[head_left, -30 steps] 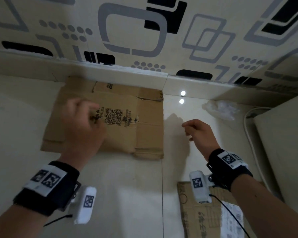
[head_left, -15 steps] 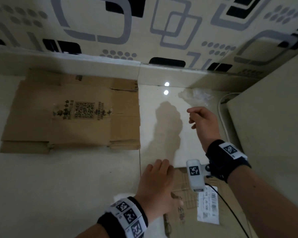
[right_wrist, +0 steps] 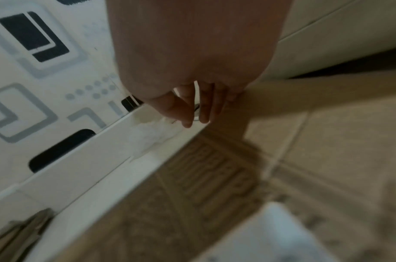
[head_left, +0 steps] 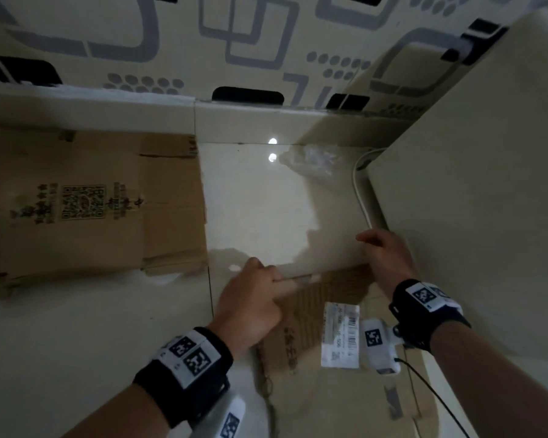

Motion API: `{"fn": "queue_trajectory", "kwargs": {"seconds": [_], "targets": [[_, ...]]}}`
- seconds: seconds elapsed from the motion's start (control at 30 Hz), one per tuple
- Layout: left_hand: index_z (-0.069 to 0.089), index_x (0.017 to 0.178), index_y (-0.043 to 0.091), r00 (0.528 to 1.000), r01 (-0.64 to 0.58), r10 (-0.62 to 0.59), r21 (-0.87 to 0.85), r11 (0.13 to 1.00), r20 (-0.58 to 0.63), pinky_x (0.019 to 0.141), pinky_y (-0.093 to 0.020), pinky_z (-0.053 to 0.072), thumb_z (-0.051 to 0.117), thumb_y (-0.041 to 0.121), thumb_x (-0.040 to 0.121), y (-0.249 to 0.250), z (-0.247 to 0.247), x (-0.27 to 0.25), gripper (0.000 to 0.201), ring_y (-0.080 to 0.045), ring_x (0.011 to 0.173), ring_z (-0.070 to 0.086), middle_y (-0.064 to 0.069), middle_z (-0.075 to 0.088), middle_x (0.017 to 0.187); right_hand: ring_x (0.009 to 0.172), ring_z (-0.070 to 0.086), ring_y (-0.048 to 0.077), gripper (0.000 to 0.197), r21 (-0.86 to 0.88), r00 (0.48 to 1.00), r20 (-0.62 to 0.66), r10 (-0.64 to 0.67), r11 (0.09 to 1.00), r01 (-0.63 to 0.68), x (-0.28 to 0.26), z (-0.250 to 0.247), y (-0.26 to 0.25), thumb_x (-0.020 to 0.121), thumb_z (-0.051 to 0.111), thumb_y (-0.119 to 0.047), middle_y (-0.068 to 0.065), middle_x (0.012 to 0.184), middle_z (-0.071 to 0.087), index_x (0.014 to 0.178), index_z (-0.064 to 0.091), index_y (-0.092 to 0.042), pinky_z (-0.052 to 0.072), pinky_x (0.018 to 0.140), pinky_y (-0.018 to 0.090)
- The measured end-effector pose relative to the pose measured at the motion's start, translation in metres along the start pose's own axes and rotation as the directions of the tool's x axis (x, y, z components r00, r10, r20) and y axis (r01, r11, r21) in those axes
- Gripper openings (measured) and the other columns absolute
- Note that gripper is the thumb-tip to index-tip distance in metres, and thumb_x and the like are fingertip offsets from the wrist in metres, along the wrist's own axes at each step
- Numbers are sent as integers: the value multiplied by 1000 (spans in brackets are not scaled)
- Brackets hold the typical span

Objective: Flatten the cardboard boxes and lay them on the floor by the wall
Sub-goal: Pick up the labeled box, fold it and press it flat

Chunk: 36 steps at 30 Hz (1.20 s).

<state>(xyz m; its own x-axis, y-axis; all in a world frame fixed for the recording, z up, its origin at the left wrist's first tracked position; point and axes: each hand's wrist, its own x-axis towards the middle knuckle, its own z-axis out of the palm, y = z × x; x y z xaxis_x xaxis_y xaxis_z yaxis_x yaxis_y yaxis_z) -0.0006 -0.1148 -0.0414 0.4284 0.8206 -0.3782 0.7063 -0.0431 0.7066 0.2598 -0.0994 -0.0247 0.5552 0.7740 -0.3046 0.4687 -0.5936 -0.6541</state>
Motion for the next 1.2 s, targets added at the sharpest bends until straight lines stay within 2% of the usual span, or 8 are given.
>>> {"fn": "queue_trajectory", "kwargs": {"seconds": [0.13,0.27,0.37,0.53,0.67,0.83,0.93,1.2], "targets": [[74,109,22,997,-22,-1,-323,946,-73,78,-23,50,93,20,67,-1,-18,8,46,-13,91,60,4,56,100,113,55,25,33,-64,984,-173,-37,998,26,0,-13,11,89,51,-8,7,128,53,118,61,-18,44,85,29],[75,105,18,993,10,-84,-644,765,-84,77,-26,60,93,3,69,-9,-43,15,43,-19,91,74,1,76,98,106,51,21,42,100,991,-105,79,993,-69,-11,-10,6,94,43,-11,-1,122,50,134,48,-24,40,89,33],[73,108,17,978,-9,-146,-726,688,-151,72,-21,59,90,-1,72,-19,-59,17,44,-17,90,74,0,77,99,103,54,26,44,210,977,-39,210,958,-197,-10,-10,6,94,46,-15,2,118,53,136,46,-26,46,91,41],[61,121,25,936,-33,-282,-853,521,-209,77,-29,60,87,5,77,-29,-69,16,55,-21,102,72,-5,69,118,71,58,27,29,197,947,111,302,927,-319,-2,-6,13,91,47,-7,16,90,64,113,66,-4,47,62,32],[64,126,4,977,17,-212,-964,264,-41,96,-44,53,70,-3,92,-25,-68,9,35,-29,111,70,-13,76,116,69,56,25,21,327,948,82,307,891,-316,0,-5,12,88,50,-15,9,86,65,98,68,-19,44,60,30],[65,126,5,983,122,-166,-953,278,77,102,-48,48,62,-8,96,-25,-57,5,32,-28,112,70,-12,76,118,79,59,26,26,478,957,26,289,837,-266,5,-9,4,81,52,-15,7,90,67,98,70,-22,47,70,34],[65,126,10,982,151,-159,-937,316,104,103,-47,48,61,-8,97,-26,-53,5,34,-24,112,69,-6,77,117,69,57,24,21,503,965,19,262,832,-235,4,-9,-3,79,51,-12,5,79,66,79,69,-23,44,65,31],[64,122,13,986,55,-164,-940,337,-1,100,-41,50,58,-17,94,-23,-55,8,41,-25,114,69,-7,77,115,61,52,22,20,520,978,-22,207,838,-166,2,-12,-6,84,51,-10,3,72,61,72,63,-22,41,58,28]]}}
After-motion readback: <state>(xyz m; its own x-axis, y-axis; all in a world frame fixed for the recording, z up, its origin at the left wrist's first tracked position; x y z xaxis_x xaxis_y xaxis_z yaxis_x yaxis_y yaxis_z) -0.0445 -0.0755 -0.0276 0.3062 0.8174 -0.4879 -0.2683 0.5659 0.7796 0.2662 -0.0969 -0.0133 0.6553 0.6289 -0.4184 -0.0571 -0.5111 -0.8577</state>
